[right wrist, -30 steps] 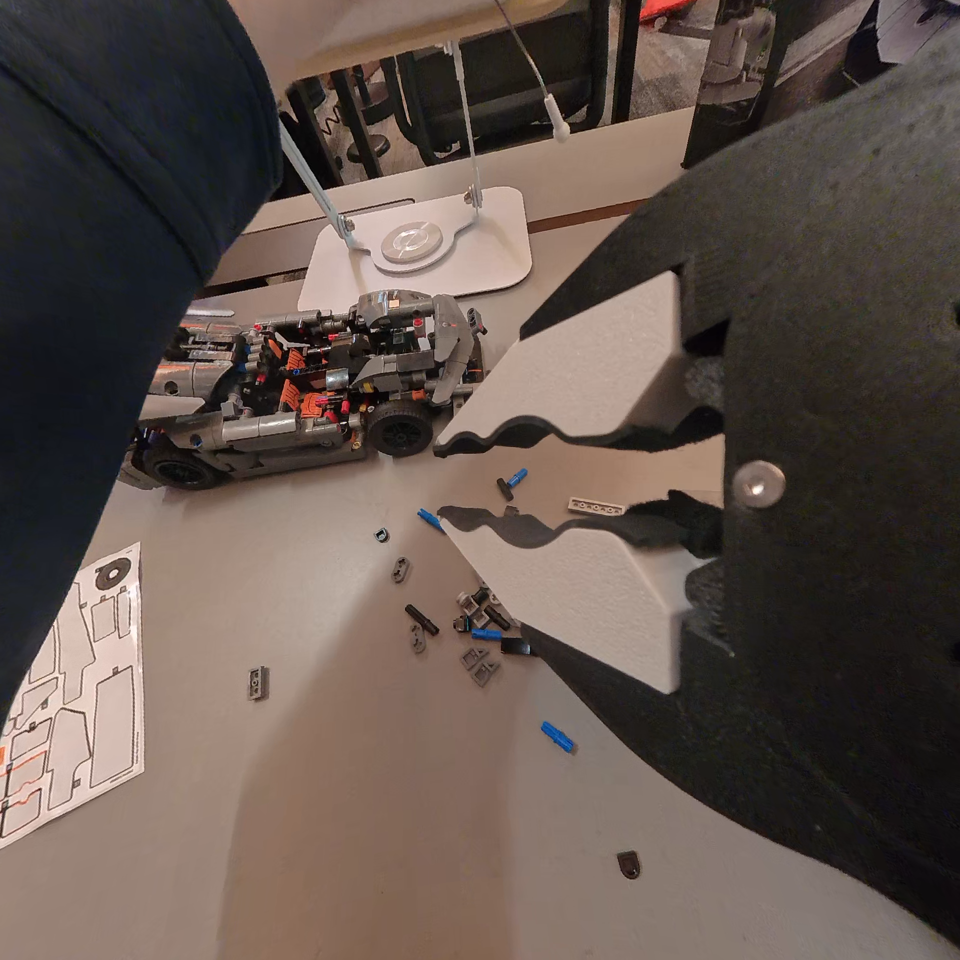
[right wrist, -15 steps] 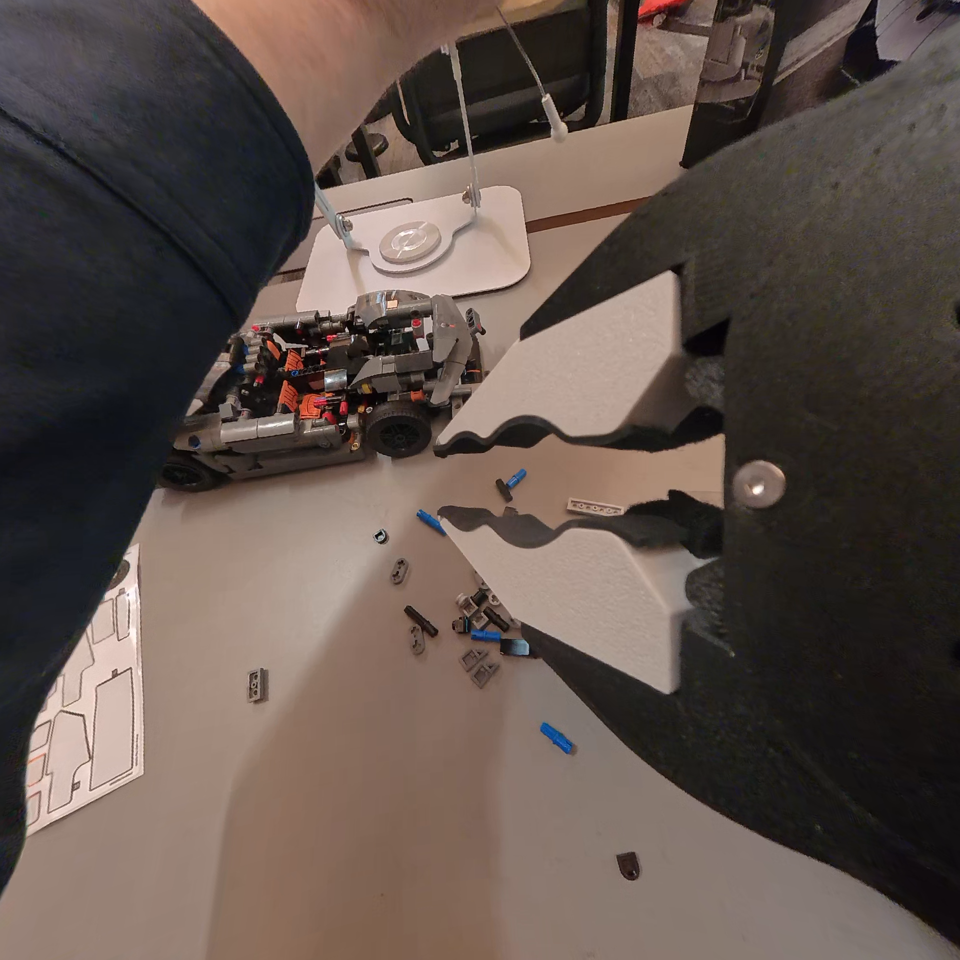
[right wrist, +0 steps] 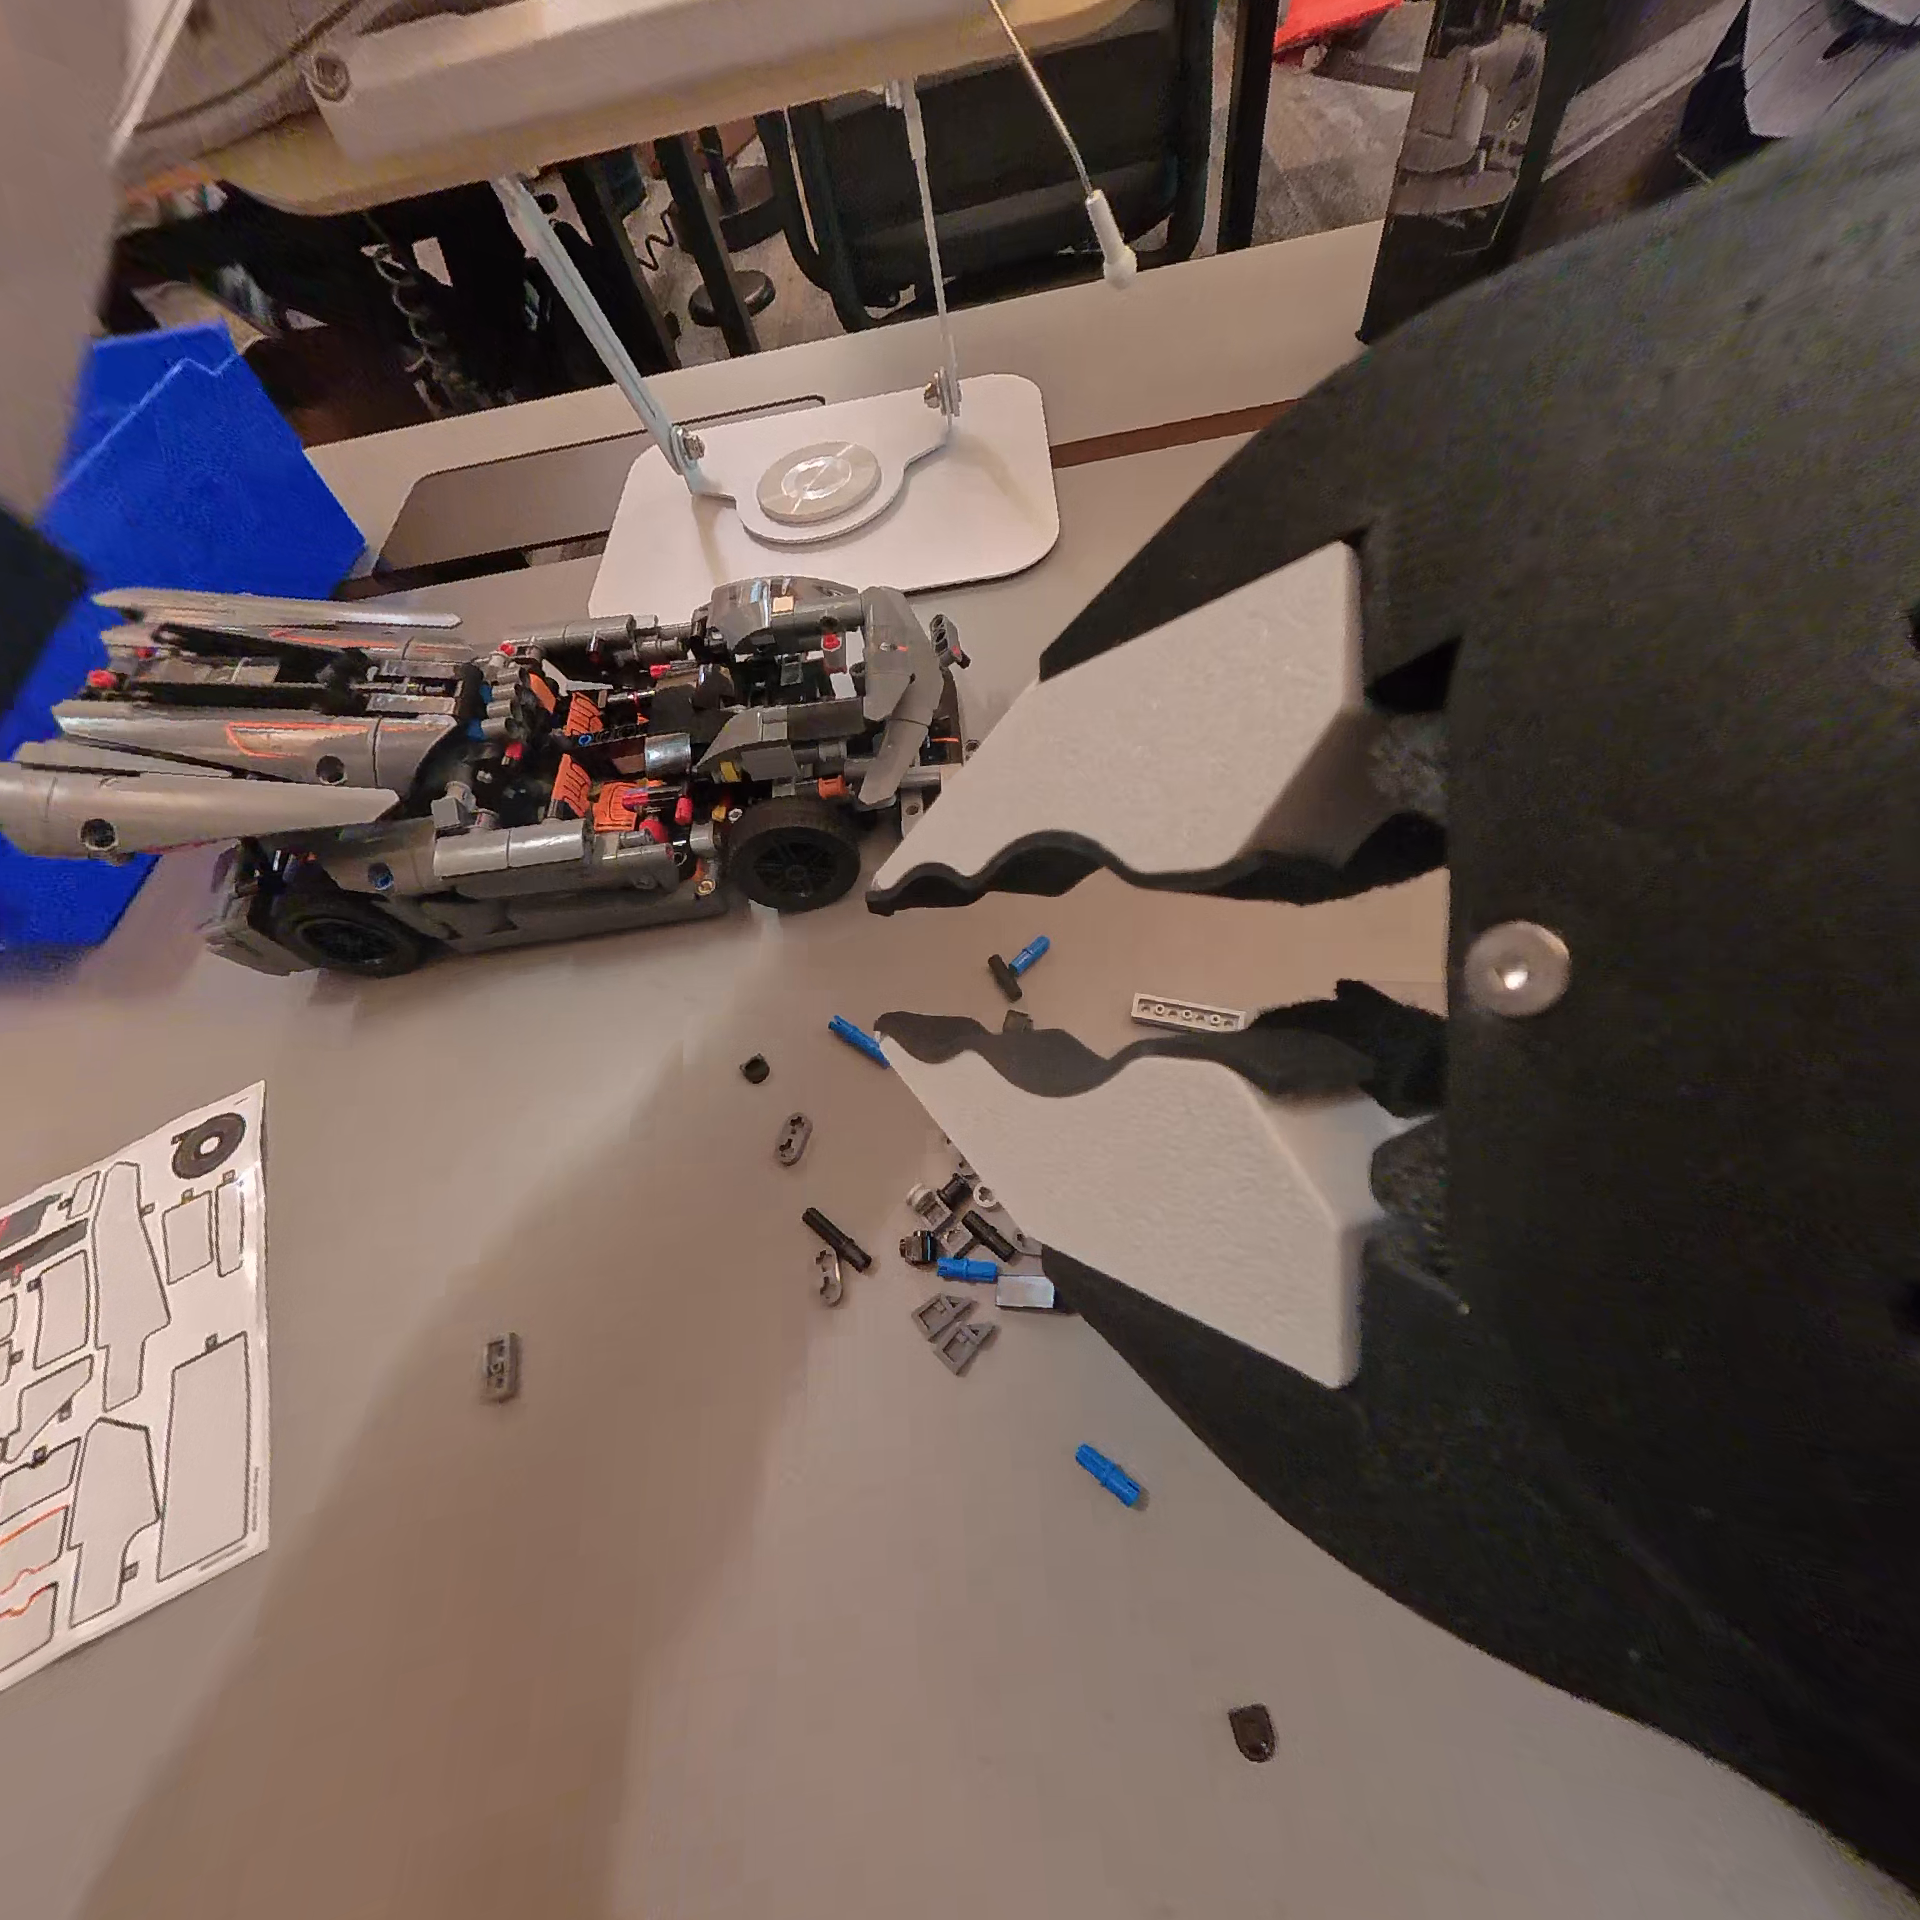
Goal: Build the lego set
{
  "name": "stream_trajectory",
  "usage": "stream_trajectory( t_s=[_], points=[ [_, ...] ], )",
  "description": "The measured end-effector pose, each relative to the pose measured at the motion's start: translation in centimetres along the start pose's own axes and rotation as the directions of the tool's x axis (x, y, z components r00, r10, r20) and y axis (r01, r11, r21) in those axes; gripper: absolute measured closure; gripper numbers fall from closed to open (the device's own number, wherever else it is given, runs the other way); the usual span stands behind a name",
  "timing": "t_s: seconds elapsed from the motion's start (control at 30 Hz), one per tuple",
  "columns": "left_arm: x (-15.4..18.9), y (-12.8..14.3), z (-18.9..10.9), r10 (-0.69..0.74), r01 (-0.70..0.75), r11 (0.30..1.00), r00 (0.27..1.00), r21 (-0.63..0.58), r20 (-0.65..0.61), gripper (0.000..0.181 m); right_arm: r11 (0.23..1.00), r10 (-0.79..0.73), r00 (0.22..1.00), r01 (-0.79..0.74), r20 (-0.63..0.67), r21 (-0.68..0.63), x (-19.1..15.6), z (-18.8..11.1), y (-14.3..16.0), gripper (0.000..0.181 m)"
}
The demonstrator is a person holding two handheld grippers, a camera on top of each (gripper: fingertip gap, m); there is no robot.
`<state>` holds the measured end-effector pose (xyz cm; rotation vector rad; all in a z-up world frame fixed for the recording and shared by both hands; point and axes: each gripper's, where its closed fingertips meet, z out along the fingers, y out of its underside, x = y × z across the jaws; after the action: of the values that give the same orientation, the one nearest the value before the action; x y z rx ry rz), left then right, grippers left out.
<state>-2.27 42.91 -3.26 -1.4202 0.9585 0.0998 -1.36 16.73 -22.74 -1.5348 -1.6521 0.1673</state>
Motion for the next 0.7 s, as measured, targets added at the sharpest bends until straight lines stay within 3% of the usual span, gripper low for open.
stream_trajectory(
  t_s=[0.13, 0.33, 0.47, 0.6, 0.7],
  points=[
    [-4.6, 4.3, -3.8, -0.291, 0.291, 0.957, 0.957, 0.012, -0.014, 0.181, 1.000, -0.009, 1.000, 0.009, 0.001, -0.009, -0.2, 0.2, 0.1, 0.162],
    [-7.8, 10.7, -8.7, -0.484, 0.484, 0.875, 0.874, 0.014, 0.034, 0.181, 1.000, -0.011, 1.000, 0.011, 0.006, -0.016, -0.3, 0.3, 0.2, 0.163],
    [-10.5, 14.3, -11.3, -0.657, 0.652, 0.753, 0.752, 0.088, 0.044, 0.181, 0.999, -0.019, 1.000, 0.019, 0.011, -0.026, -0.6, 0.5, 0.3, 0.163],
    [-11.3, 17.4, -12.2, -0.735, 0.729, 0.678, 0.675, 0.093, 0.064, 0.181, 0.999, -0.023, 1.000, 0.024, 0.015, -0.031, -0.7, 0.7, 0.4, 0.163],
    [-10.5, 18.8, -12.0, -0.713, 0.713, 0.700, 0.695, 0.035, 0.091, 0.181, 0.999, -0.020, 1.000, 0.021, 0.017, -0.035, -0.7, 0.7, 0.5, 0.163]
  ],
)
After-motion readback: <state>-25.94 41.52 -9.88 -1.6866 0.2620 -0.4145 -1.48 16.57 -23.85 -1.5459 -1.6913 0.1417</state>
